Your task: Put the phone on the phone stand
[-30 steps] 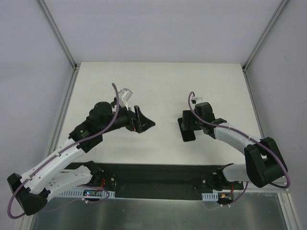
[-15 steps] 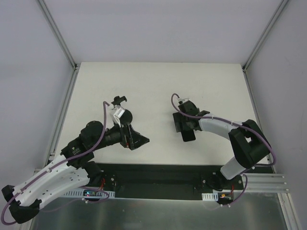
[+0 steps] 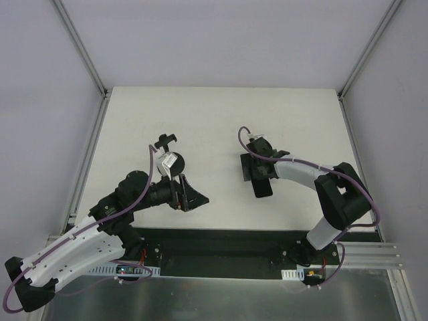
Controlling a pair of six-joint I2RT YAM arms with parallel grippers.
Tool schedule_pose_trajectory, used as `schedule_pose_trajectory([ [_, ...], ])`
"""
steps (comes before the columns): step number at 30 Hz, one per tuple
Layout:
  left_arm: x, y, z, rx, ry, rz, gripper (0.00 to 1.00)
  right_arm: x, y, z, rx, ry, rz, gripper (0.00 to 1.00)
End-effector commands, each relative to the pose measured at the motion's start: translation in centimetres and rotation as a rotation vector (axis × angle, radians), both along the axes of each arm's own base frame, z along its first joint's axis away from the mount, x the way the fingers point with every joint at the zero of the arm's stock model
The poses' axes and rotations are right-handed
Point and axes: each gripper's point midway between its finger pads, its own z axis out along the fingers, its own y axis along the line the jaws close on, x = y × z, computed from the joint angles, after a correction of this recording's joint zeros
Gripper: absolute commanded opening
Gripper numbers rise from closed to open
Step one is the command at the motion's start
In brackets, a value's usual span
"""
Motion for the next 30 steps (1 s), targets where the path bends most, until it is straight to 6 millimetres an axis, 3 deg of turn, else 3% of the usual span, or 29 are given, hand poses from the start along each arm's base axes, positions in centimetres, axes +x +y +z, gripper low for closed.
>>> schedule_pose_trajectory([
  [1,-0.1,-0.9,1.5,-0.027,0.01,-0.026,0.84,-1.3,-1.0,-1.1,0.021,0.068,-0.071,0.93],
  [6,0.4,-1.2,2.5,-0.035,0.014,-0.008,0.83,-2.5,-1.6,-2.9,0.018,0.196,-0.087,0.92],
  [8,0.3,-1.4,2.9,-0.041,0.011,-0.007,0.82,-2.8,-1.5,-3.2,0.01,0.227,-0.078,0.84],
  [10,0.5,-1.5,3.0,-0.038,0.006,0.001,0.82,-2.8,-1.4,-3.2,0.011,0.233,-0.072,0.73],
  [11,0.6,-1.5,3.1,-0.037,0.004,0.002,0.82,-2.8,-1.4,-3.1,0.011,0.228,-0.071,0.58],
  [13,0.8,-1.7,2.8,-0.021,0.008,0.003,0.82,-2.5,-1.6,-2.8,0.0,0.209,-0.08,0.45],
  [18,1.3,-2.7,2.2,0.024,0.012,-0.013,0.82,-2.3,-1.0,-2.2,0.04,0.184,-0.039,0.37],
  [20,2.0,-3.1,1.5,0.058,0.013,0.0,0.82,-2.2,-0.4,-1.7,0.081,0.155,-0.006,0.23],
  [22,2.7,-3.3,0.9,0.076,0.023,0.026,0.82,-1.9,0.0,-1.2,0.106,0.119,0.016,0.01],
  [30,5.1,-2.6,0.3,0.082,0.011,0.174,0.84,-1.2,1.1,0.9,0.197,-0.001,0.072,0.01],
])
